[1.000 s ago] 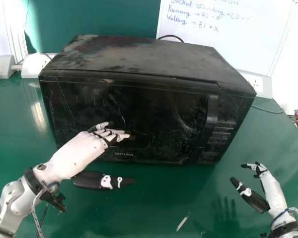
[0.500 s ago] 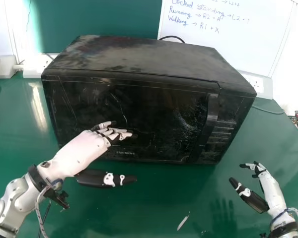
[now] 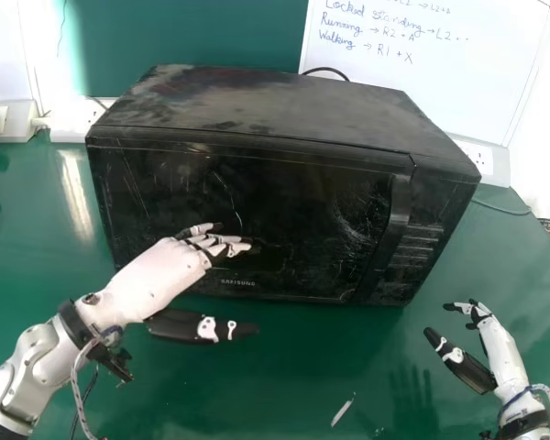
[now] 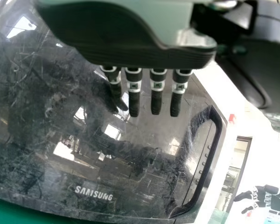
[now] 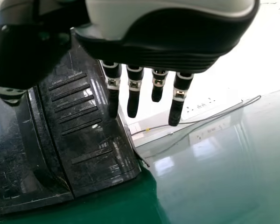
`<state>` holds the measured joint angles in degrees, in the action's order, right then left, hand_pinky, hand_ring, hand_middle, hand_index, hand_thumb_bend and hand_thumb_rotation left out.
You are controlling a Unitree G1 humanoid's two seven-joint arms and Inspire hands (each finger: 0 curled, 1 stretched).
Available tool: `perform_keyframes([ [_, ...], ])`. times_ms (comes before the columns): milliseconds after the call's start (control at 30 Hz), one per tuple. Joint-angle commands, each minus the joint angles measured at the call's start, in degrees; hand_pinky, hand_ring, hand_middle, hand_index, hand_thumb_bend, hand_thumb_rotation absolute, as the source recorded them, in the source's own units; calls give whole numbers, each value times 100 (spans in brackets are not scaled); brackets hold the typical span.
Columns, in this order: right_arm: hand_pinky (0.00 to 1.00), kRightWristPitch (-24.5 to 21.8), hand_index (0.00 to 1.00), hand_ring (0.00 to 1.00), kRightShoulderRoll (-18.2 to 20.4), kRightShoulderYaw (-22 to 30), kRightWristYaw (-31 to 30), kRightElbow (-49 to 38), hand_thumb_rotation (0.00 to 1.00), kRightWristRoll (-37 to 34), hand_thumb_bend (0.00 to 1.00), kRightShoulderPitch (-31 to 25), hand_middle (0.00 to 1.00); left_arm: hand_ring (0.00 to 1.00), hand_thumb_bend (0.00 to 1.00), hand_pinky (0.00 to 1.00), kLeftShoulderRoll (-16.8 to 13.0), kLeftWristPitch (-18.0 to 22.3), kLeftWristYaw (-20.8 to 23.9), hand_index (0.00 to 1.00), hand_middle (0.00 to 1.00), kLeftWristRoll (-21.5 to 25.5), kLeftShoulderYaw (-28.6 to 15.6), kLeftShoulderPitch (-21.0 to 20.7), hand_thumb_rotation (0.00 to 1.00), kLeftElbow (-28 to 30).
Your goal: Put biscuit inside oven
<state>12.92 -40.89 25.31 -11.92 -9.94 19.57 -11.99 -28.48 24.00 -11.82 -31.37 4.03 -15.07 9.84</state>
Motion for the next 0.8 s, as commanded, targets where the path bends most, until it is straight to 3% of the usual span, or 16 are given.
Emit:
perform_keyframes([
  [0,78,-16,82,86,36,-26,17,-49,27,-13,96,-29,88,89,90,78,13,-160,-11,91,95,-49,96,-76,100,-164],
  [133,78,17,82,86,35,-11,15,-41,26,-41,96,-43,88,89,89,78,-3,-140,-3,91,94,-73,115,-94,100,-173],
  [400,78,-65,82,86,51,-13,-24,-117,27,-68,96,-53,88,89,88,81,-60,150,362,92,94,-7,-90,408,100,31],
  [767,80,-306,83,87,102,-29,24,-234,29,-15,97,-34,89,90,91,79,109,660,605,94,95,964,-537,1781,100,675],
])
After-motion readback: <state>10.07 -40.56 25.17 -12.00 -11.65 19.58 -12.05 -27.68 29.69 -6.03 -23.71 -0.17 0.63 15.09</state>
